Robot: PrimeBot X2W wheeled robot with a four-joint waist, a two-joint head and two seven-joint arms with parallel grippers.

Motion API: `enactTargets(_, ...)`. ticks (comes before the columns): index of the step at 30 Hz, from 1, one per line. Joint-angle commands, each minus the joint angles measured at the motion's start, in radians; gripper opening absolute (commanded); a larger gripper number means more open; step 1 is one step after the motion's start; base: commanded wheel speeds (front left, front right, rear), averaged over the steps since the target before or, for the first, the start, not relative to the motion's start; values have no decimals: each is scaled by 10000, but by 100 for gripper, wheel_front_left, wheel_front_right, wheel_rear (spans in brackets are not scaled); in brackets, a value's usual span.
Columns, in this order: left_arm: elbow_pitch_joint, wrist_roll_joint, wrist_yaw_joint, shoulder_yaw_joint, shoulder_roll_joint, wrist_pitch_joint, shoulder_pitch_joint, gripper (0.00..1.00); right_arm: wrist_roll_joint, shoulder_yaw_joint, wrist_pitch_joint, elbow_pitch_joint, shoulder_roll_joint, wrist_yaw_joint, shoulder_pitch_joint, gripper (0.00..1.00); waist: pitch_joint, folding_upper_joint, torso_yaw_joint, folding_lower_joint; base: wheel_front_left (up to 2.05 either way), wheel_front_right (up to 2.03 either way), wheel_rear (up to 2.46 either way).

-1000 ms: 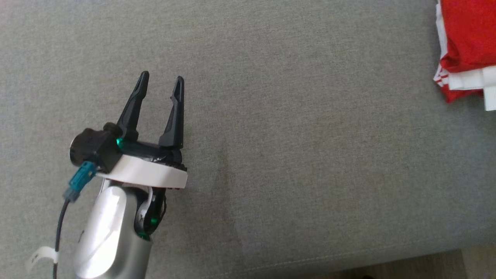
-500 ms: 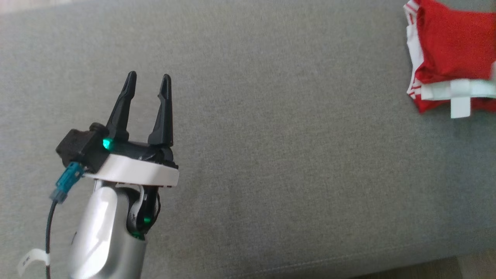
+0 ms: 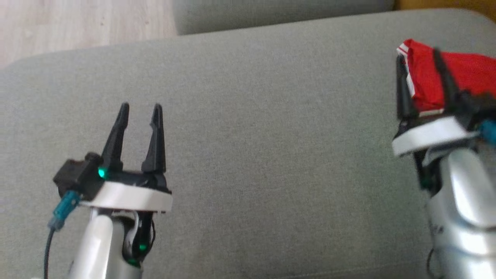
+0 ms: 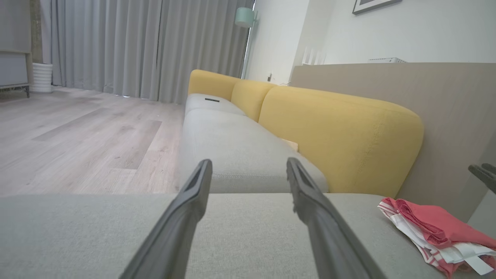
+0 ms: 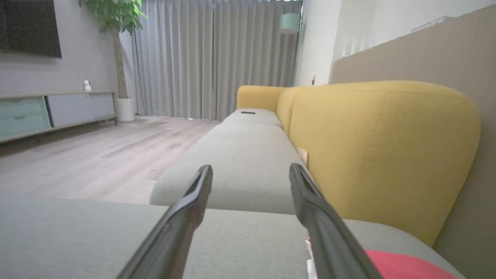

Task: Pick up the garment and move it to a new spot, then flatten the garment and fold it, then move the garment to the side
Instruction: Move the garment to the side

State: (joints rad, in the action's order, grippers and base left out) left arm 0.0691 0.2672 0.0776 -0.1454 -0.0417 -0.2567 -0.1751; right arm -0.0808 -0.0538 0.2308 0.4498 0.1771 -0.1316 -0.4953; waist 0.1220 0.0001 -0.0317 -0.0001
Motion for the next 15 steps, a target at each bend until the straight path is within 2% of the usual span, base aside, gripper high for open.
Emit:
enactTargets(1, -353, 108, -113, 389, -85, -51, 11, 100, -68, 30, 161, -531, -348, 9, 278, 100, -291, -1, 116, 1, 0, 0, 0)
enactTargets(7, -333, 203, -204, 298, -85, -51, 718, 100, 104, 445, 283, -1167, -1114, 9, 1860, 100, -746, -1, 213, 1, 0, 0, 0)
enactTargets(15, -281, 329, -358, 229, -85, -51, 1255, 100, -406, 279, 307, -2046, -1263, 9, 3273, 100, -908, -1, 271, 1, 0, 0, 0)
